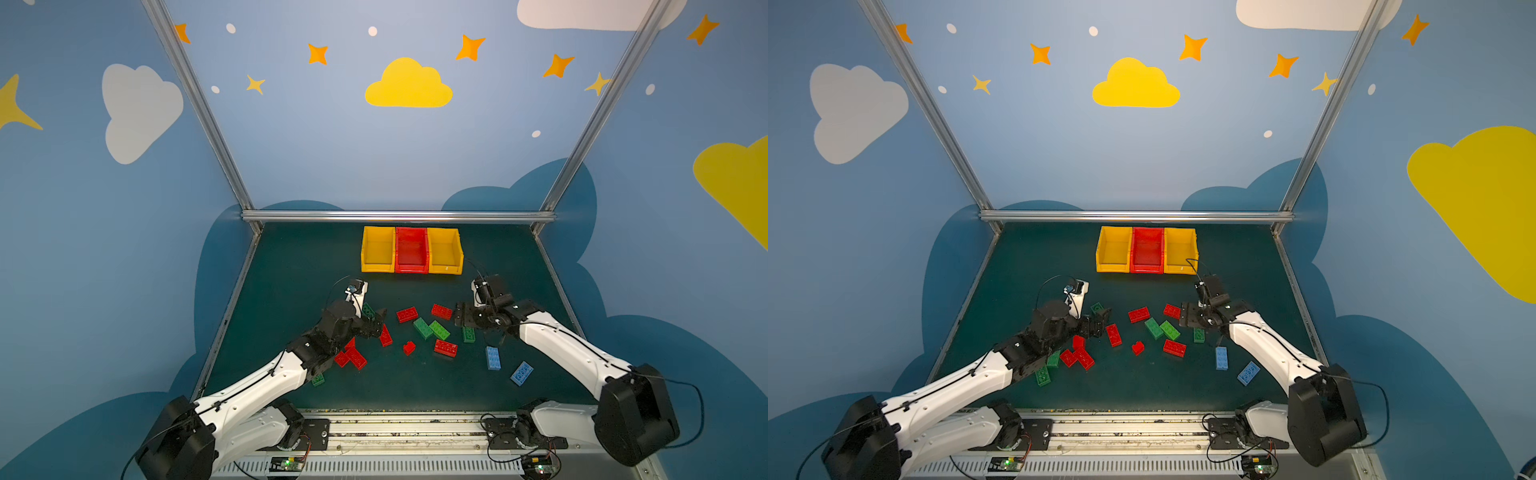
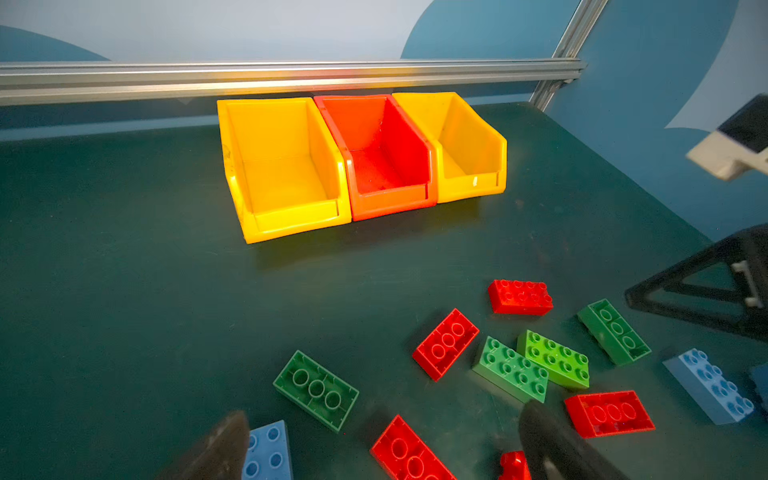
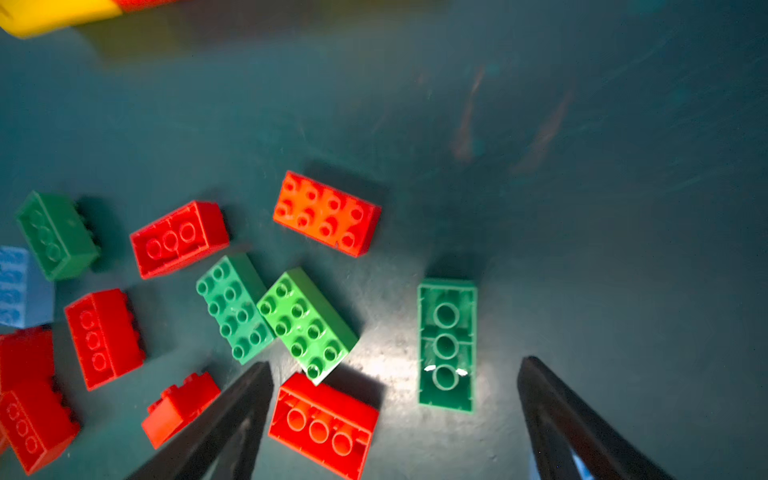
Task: Sort the legos into containers by color
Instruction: 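Grasp a red brick with the right gripper while the left arm reaches forward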
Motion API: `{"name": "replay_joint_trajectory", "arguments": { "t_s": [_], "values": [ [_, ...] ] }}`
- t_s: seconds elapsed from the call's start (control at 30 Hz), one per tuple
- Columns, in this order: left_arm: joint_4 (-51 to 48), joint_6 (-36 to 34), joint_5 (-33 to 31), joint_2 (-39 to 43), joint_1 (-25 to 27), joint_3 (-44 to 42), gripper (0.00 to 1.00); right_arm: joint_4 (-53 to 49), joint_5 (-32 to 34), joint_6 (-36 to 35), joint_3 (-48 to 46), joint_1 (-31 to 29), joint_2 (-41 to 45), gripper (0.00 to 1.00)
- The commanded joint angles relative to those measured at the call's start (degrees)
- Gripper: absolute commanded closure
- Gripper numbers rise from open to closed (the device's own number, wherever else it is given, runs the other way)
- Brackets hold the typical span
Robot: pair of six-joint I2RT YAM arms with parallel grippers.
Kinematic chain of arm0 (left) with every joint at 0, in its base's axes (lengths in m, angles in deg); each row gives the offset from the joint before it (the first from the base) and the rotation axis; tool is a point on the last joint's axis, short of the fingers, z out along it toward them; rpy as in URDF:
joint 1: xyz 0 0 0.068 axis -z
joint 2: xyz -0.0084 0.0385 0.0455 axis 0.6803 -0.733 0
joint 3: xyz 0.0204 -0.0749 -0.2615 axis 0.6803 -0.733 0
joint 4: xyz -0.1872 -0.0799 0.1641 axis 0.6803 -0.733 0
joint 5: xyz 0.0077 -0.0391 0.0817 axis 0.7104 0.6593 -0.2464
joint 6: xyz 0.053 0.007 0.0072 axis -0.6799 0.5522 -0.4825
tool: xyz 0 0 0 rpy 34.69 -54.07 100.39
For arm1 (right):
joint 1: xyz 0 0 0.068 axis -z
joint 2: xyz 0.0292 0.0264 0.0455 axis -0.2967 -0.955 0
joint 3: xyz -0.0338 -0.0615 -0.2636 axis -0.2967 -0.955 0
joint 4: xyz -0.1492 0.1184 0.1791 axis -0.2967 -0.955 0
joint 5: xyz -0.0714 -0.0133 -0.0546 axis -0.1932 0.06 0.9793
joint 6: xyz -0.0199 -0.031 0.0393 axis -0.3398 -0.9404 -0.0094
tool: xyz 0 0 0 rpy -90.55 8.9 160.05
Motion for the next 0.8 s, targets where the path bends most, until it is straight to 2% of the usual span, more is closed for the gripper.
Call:
{"name": "replay_joint_trajectory", "arguments": {
  "t_s": [0.0, 0.37, 0.53, 0.77],
  "values": [
    [-2.30, -0.62, -1.41, 1.98, 0.17, -1.38, 0.00, -1.41, 0.40, 3.55, 4.61, -2.05, -4.33, 0.07],
    [-2.41, 0.04, -3.94, 5.17, 0.15, -4.88, 0.00, -5.00, 5.86, 10.73, 16.57, -6.68, -16.99, 0.06],
    [-2.24, -0.09, -4.03, 4.99, 0.14, -4.88, 0.00, -3.96, 9.35, 17.39, 16.40, -7.94, -18.69, 0.05],
    [-1.98, -0.18, -4.07, 5.14, 0.15, -5.32, 0.00, -4.51, 10.60, 19.74, 18.90, -8.52, -23.16, 0.05]
  ]
}}
